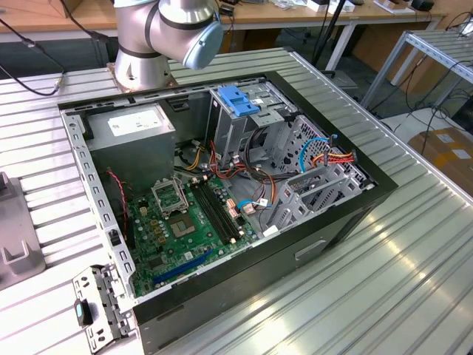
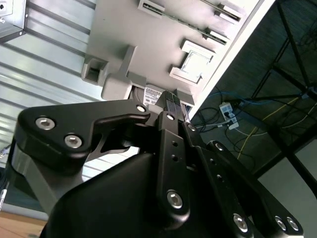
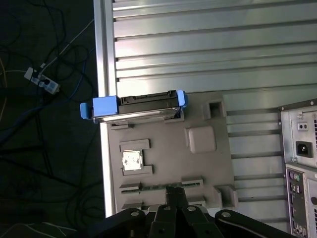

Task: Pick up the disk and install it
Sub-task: 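Reach for the disk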

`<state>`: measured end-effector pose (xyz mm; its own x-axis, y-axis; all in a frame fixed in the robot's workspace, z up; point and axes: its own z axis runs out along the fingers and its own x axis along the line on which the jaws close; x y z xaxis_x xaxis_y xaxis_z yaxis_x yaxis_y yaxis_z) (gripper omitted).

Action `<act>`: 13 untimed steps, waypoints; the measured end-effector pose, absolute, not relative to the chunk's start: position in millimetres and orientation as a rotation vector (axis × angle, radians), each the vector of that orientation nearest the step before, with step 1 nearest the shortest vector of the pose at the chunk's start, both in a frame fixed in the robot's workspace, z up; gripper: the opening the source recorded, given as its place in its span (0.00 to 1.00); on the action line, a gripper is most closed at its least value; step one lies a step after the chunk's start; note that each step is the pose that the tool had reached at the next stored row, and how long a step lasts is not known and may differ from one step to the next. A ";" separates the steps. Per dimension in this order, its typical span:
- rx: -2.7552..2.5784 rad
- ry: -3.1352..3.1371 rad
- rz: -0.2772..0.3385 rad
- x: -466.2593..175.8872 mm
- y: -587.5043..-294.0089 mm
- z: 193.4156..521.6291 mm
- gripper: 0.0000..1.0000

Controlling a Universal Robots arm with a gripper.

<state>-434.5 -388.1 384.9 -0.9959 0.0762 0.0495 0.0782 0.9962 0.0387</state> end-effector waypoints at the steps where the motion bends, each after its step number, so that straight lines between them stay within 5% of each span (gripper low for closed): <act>1: -0.120 -3.090 -0.063 -434.5 -388.1 384.9 0.10; 13: -0.120 -3.089 -0.063 -440.4 -388.1 384.3 0.10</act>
<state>-440.4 -388.1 384.3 -0.9958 0.0762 0.0514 0.0782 0.9962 0.0386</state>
